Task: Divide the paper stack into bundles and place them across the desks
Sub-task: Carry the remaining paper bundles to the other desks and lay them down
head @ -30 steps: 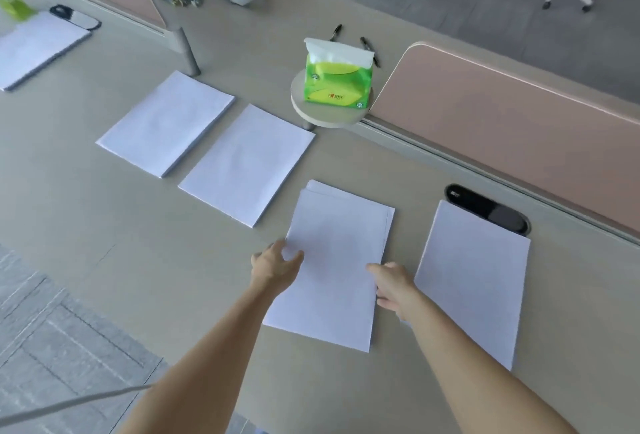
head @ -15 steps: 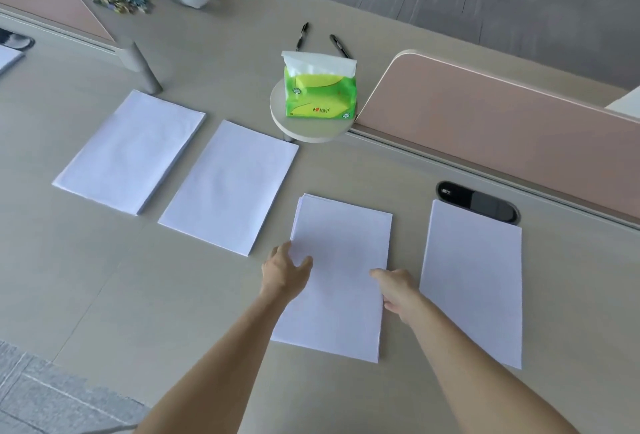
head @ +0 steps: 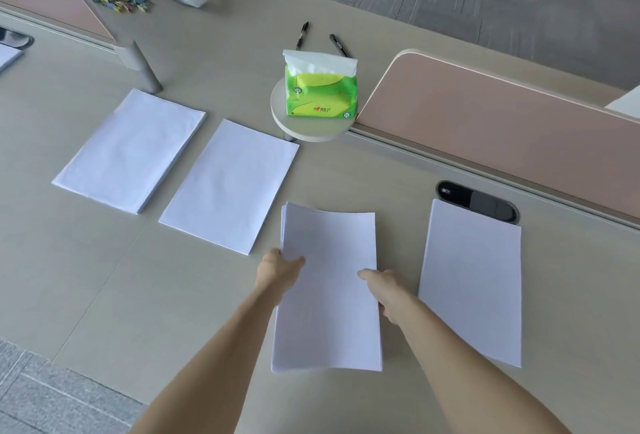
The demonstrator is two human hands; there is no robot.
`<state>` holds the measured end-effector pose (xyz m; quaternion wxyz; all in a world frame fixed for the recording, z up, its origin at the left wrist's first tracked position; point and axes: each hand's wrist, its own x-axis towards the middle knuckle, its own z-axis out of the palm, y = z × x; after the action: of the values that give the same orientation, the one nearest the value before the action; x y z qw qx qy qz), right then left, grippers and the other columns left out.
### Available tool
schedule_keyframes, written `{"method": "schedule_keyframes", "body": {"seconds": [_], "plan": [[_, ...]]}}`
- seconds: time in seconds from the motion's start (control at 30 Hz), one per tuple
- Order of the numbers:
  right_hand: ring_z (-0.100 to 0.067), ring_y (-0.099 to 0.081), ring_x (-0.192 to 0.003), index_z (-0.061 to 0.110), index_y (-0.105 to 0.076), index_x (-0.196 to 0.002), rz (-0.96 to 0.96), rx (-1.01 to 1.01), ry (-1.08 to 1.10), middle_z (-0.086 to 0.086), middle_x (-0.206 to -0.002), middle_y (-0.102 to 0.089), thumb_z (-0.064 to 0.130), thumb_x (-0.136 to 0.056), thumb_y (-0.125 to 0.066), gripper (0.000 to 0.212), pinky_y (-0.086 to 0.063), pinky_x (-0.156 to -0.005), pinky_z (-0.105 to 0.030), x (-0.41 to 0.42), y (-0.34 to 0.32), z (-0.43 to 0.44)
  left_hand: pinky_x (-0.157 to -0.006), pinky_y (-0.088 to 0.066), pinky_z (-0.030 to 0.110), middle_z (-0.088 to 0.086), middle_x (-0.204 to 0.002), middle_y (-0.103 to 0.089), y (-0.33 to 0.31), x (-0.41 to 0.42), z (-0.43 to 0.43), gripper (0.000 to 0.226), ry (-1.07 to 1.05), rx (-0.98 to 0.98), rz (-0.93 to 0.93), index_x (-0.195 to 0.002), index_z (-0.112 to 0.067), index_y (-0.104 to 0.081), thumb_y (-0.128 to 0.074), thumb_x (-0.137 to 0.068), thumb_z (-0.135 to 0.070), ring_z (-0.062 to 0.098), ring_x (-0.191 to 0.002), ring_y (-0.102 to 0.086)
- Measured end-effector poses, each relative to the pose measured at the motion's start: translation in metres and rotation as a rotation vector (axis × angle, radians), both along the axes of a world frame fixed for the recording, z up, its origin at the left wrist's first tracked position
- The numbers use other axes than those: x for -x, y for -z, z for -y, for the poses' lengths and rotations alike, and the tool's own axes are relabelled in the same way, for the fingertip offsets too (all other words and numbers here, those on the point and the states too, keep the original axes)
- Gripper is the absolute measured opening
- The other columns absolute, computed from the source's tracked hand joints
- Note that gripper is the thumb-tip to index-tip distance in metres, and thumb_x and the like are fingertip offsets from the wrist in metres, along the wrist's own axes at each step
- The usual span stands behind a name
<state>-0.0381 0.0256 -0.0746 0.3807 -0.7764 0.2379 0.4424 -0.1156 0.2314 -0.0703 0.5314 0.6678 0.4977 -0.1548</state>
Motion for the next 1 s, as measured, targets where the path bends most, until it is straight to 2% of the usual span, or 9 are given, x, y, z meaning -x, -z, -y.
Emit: {"method": "schedule_keyframes", "body": {"seconds": [0.17,0.27,0.43,0.53,0.67,0.73,0.8,0.9,1.0], "plan": [[-0.031,-0.061,-0.111,0.006,-0.054,-0.127,0.043,0.008,-0.074,-0.008,-0.12,-0.06,0.041,-0.088,-0.059,0.053,-0.051,-0.099,-0.043,0.01,-0.022,-0.002,-0.056,-0.038,0.025,0.003,-0.067,-0.05,-0.014,0.007,0.008,0.02,0.001,0.082,0.055,-0.075,-0.01,-0.063,-0.062,-0.083,-0.028,0.022,-0.058,-0.048],[-0.031,-0.052,-0.124,0.006,-0.046,-0.136,0.093,-0.015,-0.004,-0.009,-0.136,-0.052,0.036,-0.095,-0.055,0.052,-0.042,-0.105,-0.04,0.012,-0.036,0.008,-0.061,-0.049,0.034,0.006,-0.074,-0.056,-0.022,0.009,0.018,0.031,-0.04,0.139,0.125,-0.085,-0.003,-0.066,-0.061,-0.079,-0.033,0.023,-0.065,-0.055],[-0.029,-0.062,-0.083,0.008,-0.065,-0.1,0.232,-0.111,0.095,-0.009,-0.093,-0.064,0.036,-0.087,-0.061,0.031,-0.052,-0.081,-0.036,0.01,-0.057,0.059,-0.07,-0.058,0.037,0.008,-0.081,-0.072,-0.05,0.001,0.048,0.016,0.012,0.179,0.273,-0.086,-0.013,-0.074,-0.071,-0.084,-0.029,0.027,-0.073,-0.07],[-0.023,-0.042,-0.067,0.003,-0.054,-0.083,0.289,-0.127,0.12,-0.006,-0.078,-0.045,0.034,-0.089,-0.06,0.032,-0.035,-0.068,-0.031,0.011,-0.073,0.102,-0.072,-0.059,0.042,0.011,-0.088,-0.076,-0.069,-0.004,0.078,0.018,0.08,0.224,0.348,-0.089,-0.013,-0.077,-0.075,-0.082,-0.029,0.03,-0.078,-0.074],[-0.02,-0.046,-0.076,-0.009,-0.057,-0.11,0.37,-0.168,0.188,0.006,-0.108,-0.036,0.042,-0.083,-0.066,0.059,-0.035,-0.07,-0.033,0.017,-0.093,0.174,-0.064,-0.051,0.033,0.009,-0.083,-0.072,-0.094,-0.006,0.143,0.011,0.187,0.191,0.438,-0.086,-0.014,-0.076,-0.071,-0.088,-0.024,0.024,-0.071,-0.065],[-0.017,-0.046,-0.061,-0.007,-0.063,-0.088,0.429,-0.193,0.212,0.003,-0.071,-0.045,0.042,-0.082,-0.07,0.049,-0.036,-0.06,-0.027,0.026,-0.105,0.221,-0.065,-0.054,0.034,0.015,-0.091,-0.076,-0.108,-0.003,0.186,0.014,0.222,0.182,0.476,-0.09,-0.01,-0.076,-0.07,-0.089,-0.022,0.026,-0.073,-0.069],[-0.018,-0.048,-0.054,0.009,-0.064,-0.073,0.529,-0.244,0.235,0.0,-0.062,-0.054,0.035,-0.09,-0.069,0.031,-0.036,-0.051,-0.023,0.043,-0.12,0.276,-0.073,-0.06,0.042,0.017,-0.097,-0.077,-0.122,0.003,0.238,0.015,0.253,0.187,0.503,-0.092,-0.007,-0.076,-0.069,-0.089,-0.019,0.031,-0.082,-0.075],[-0.017,-0.066,-0.083,0.016,-0.073,-0.098,0.563,-0.351,0.347,0.002,-0.09,-0.071,0.037,-0.088,-0.072,0.023,-0.053,-0.074,-0.028,0.075,-0.135,0.37,-0.073,-0.06,0.04,0.012,-0.093,-0.077,-0.144,0.02,0.33,0.013,0.316,0.204,0.551,-0.093,-0.006,-0.075,-0.068,-0.091,-0.016,0.028,-0.082,-0.075],[-0.028,-0.065,-0.116,0.021,-0.072,-0.118,0.433,-0.48,0.5,-0.004,-0.12,-0.072,0.052,-0.071,-0.08,0.057,-0.047,-0.104,-0.051,0.112,-0.145,0.47,-0.068,-0.06,0.032,0.007,-0.088,-0.078,-0.166,0.038,0.432,0.009,0.39,0.278,0.61,-0.092,-0.009,-0.075,-0.068,-0.091,-0.014,0.022,-0.077,-0.075]]}}
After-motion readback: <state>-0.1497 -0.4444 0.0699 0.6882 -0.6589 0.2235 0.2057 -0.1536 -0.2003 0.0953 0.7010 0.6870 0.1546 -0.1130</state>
